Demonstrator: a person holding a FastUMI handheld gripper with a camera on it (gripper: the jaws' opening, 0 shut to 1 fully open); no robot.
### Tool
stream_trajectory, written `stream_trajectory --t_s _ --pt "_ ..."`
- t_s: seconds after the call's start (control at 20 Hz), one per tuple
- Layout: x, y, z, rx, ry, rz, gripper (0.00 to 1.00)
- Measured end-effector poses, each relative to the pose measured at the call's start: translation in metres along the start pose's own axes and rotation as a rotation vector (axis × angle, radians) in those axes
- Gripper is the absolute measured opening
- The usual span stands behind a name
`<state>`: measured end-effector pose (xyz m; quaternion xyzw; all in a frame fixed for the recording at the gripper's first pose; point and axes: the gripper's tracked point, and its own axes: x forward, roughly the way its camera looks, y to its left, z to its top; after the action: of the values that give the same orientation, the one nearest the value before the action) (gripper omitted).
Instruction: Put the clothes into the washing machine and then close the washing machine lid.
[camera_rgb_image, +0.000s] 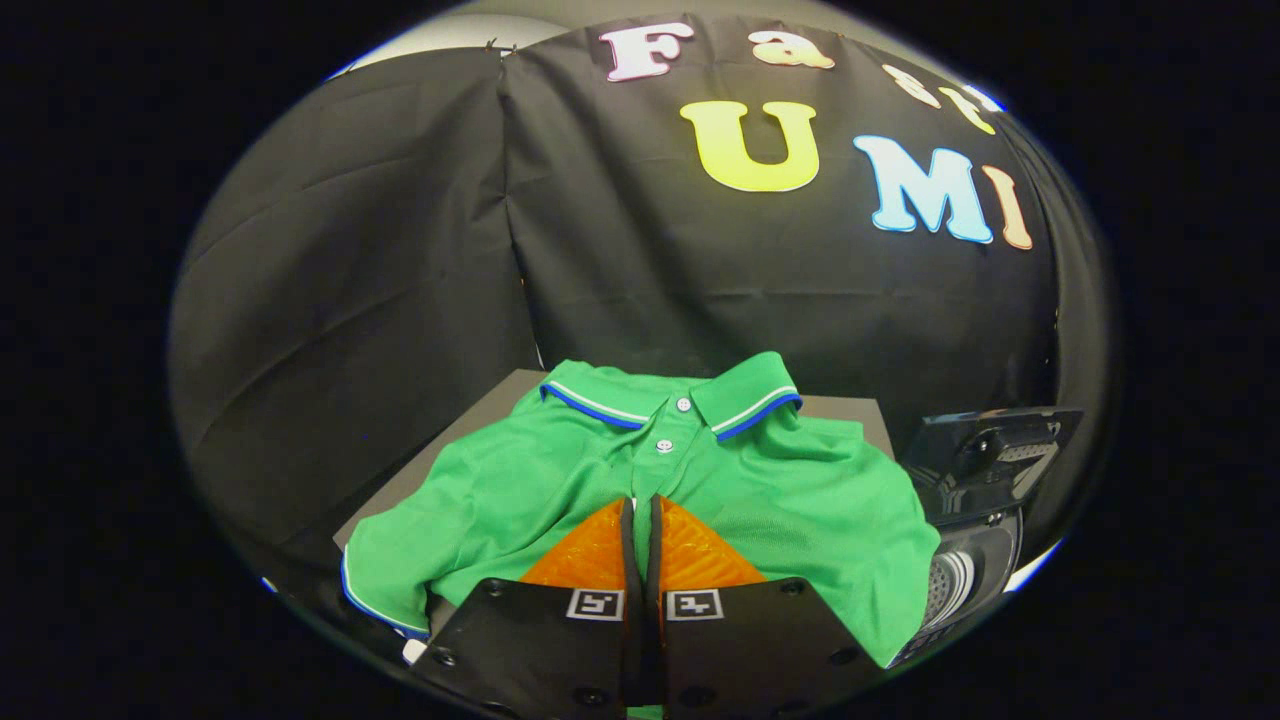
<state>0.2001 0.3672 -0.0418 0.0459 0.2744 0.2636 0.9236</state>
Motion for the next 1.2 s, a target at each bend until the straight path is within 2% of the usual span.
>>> stream_trajectory --t_s 0.4,0.9,1.2 --pt "-0.046 -0.023 0.043 0.066 -0.120 0.020 0.02" --pt "-0.091 -0.107 0.072 0.045 -0.197 0.012 0.02" --pt "-0.115 -0.160 0.084 0.038 -0.234 -0.027 0.02"
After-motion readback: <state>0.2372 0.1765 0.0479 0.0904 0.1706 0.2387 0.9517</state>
